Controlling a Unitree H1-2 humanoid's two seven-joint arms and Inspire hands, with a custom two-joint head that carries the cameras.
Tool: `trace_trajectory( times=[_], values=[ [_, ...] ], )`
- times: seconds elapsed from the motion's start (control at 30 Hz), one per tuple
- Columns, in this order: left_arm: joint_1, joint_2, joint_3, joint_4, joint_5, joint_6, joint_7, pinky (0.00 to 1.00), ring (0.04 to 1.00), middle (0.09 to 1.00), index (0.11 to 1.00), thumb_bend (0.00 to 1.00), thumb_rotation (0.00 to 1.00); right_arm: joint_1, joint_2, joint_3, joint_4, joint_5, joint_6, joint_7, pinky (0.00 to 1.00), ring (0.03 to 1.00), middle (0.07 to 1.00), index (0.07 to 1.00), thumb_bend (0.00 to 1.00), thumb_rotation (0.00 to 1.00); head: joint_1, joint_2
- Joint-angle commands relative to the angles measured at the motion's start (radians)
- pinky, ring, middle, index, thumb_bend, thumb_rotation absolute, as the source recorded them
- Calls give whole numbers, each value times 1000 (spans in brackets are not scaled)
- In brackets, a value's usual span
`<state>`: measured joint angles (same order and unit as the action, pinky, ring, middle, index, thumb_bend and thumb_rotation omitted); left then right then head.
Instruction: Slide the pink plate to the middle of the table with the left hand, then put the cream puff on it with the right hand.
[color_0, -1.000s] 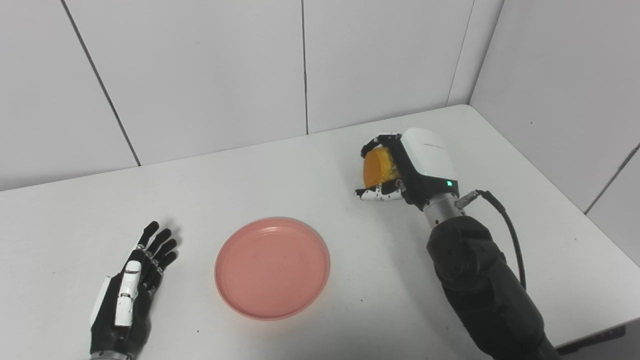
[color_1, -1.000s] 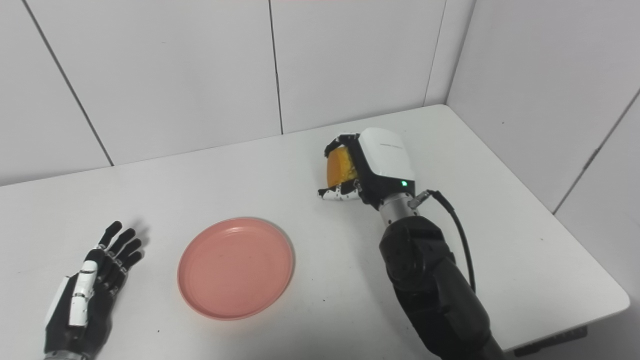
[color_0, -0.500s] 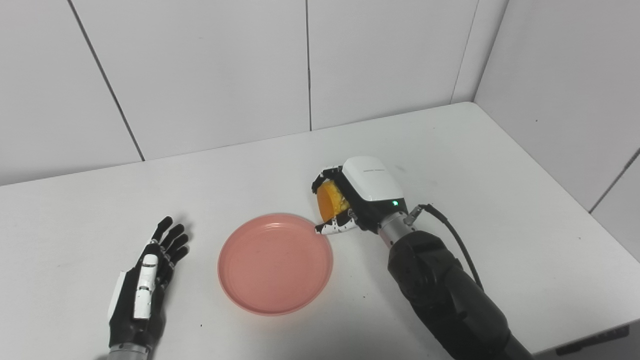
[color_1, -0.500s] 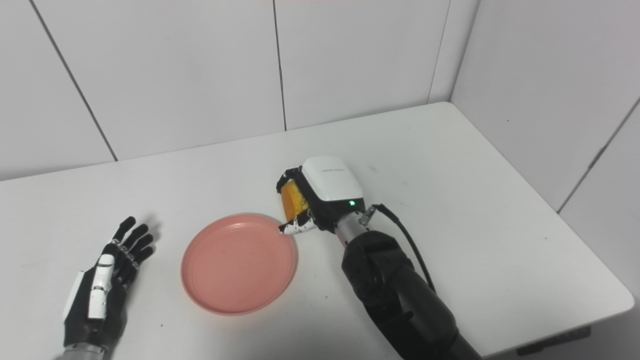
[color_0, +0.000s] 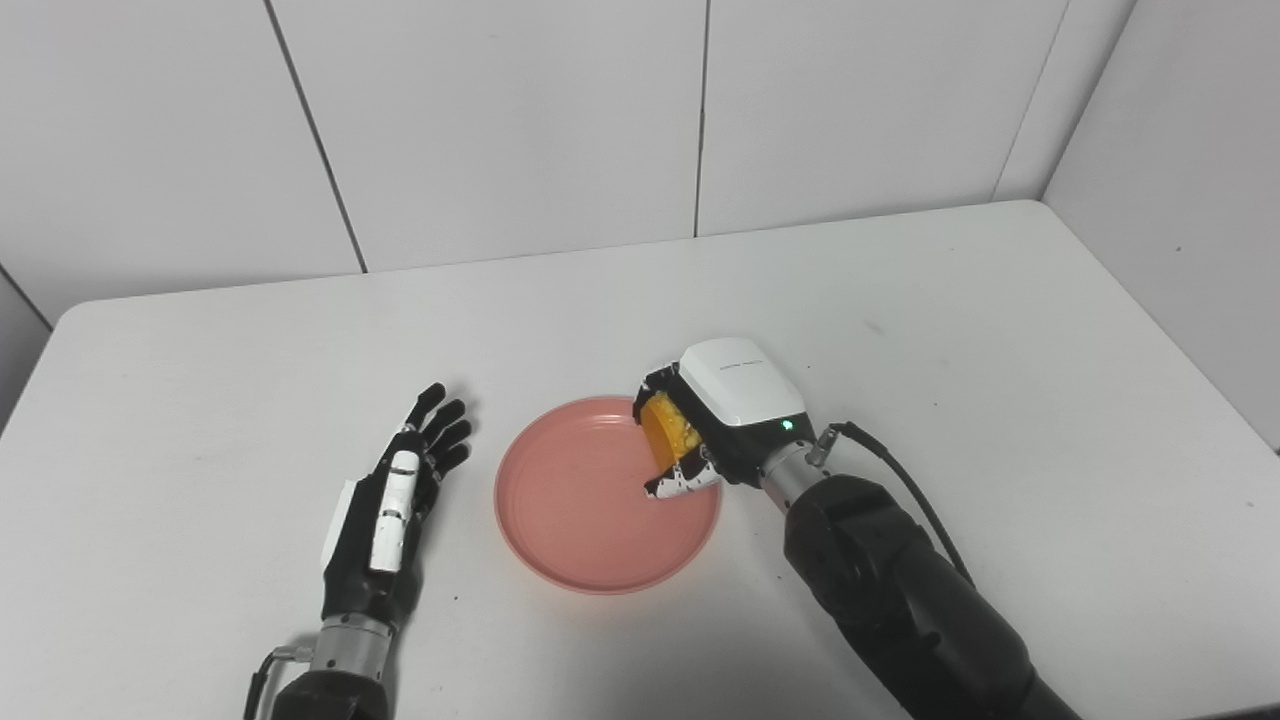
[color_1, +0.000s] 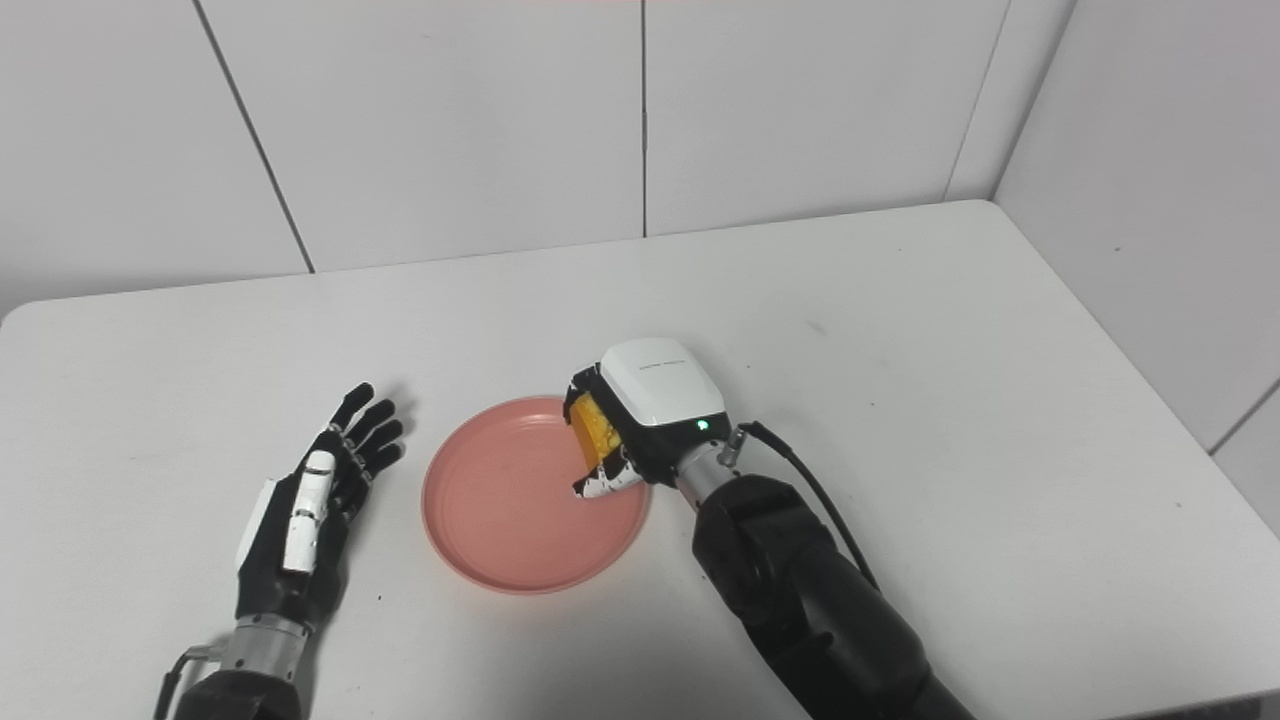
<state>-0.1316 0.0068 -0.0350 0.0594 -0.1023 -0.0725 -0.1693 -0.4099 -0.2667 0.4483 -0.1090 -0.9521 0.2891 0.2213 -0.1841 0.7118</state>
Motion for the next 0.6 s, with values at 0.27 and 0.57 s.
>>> trace_trajectory(
  times=[0.27,0.57],
  values=[
    [82,-58,-28,51,19,10,32,899,903,913,906,382,1000,-58,40,8,89,1,-89,-75,185,266,474,486,531,0,54,15],
    [84,-64,-36,42,37,10,48,893,903,914,908,385,1000,-85,50,51,167,-29,-101,-102,190,273,474,487,531,0,65,19]
  ],
)
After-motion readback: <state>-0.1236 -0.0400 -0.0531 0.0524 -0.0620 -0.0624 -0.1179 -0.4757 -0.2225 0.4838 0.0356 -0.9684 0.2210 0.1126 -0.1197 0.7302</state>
